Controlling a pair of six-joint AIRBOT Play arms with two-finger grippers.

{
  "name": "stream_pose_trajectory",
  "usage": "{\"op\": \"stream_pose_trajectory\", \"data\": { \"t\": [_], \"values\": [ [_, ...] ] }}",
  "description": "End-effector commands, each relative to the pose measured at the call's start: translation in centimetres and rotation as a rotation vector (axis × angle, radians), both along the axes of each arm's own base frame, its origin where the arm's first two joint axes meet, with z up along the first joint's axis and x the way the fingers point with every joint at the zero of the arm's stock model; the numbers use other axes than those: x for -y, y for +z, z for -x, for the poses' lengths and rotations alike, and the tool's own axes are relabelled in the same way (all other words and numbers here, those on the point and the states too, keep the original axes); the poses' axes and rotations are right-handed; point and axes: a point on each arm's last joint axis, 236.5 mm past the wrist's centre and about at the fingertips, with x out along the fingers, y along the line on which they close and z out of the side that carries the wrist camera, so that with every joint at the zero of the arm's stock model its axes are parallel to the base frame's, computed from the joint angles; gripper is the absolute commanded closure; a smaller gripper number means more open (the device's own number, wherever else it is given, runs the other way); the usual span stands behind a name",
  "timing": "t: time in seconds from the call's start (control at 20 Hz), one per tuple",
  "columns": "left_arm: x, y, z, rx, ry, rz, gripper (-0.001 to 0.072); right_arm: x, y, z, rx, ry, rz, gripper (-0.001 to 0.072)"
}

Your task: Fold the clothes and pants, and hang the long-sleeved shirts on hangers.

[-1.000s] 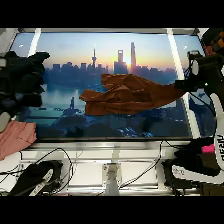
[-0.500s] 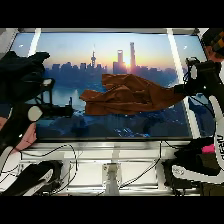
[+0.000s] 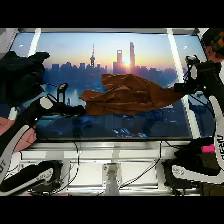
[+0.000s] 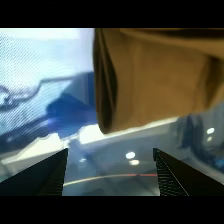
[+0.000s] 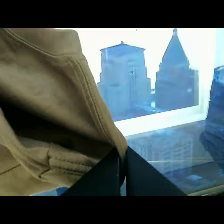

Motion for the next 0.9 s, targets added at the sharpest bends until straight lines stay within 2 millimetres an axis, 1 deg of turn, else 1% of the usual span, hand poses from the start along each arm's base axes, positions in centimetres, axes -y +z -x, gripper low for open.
{"op": "stream_pose_trajectory", "data": {
  "t": [0.0,0.05,0.15,0.25,0.3,0.35,0.4,0.45,0.5,0.55,0.6,0.65,0.7,0.75,0.8,0.85],
  "values": [
    [-0.2,-2.0,-0.9,-0.035,0.049,0.047,0.0136,0.0,0.1,-0.4,0.010,0.022,0.004,0.0698],
    [-0.1,-2.6,-0.8,-0.054,0.054,0.052,0.0169,0.0,0.1,-0.4,0.013,0.023,0.004,0.0698],
    [0.5,-3.3,-0.9,-0.068,0.060,0.076,0.0169,0.0,0.1,-0.6,0.019,0.025,0.004,0.0698],
    [0.7,-4.0,-1.7,-0.070,0.110,0.098,0.0170,-0.1,0.2,-0.7,0.022,0.026,0.004,0.0697],
    [0.9,-4.2,-2.0,-0.077,0.136,0.119,0.0211,-0.1,0.2,-0.7,0.022,0.026,0.004,0.0698],
    [1.4,-4.2,-2.1,-0.079,0.141,0.145,0.0259,-0.1,0.2,-0.7,0.022,0.026,0.004,0.0698],
    [1.9,-4.1,-2.2,-0.078,0.137,0.167,0.0358,-0.1,0.2,-0.7,0.022,0.026,0.004,0.0698],
    [2.2,-4.0,-2.2,-0.077,0.137,0.180,0.0500,-0.1,0.2,-0.7,0.022,0.026,0.004,0.0697],
    [2.5,-3.9,-2.2,-0.079,0.135,0.186,0.0527,-0.1,0.1,-0.6,0.021,0.026,0.003,0.0698],
    [2.8,-3.8,-2.1,-0.083,0.134,0.195,0.0635,-0.1,0.2,-0.6,0.021,0.026,0.004,0.0698],
    [3.0,-3.6,-2.0,-0.086,0.127,0.202,0.0687,-0.1,0.2,-0.7,0.022,0.026,0.003,0.0698],
    [3.4,-3.0,-2.0,-0.089,0.101,0.216,0.0688,-0.1,0.2,-0.7,0.022,0.026,0.003,0.0697],
    [3.8,-2.0,-2.2,-0.073,0.052,0.231,0.0688,-0.1,0.2,-0.7,0.024,0.026,0.003,0.0698],
    [4.2,-0.2,-2.8,-0.045,-0.008,0.254,0.0688,-0.1,0.3,-0.8,0.028,0.027,0.003,0.0698],
    [4.2,1.9,-3.7,-0.005,-0.047,0.276,0.0688,-0.1,0.7,-1.0,0.045,0.031,0.004,0.0698],
    [3.8,4.8,-5.2,0.058,-0.065,0.293,0.0688,-0.1,1.4,-1.3,0.078,0.037,0.005,0.0697]
  ]
}}
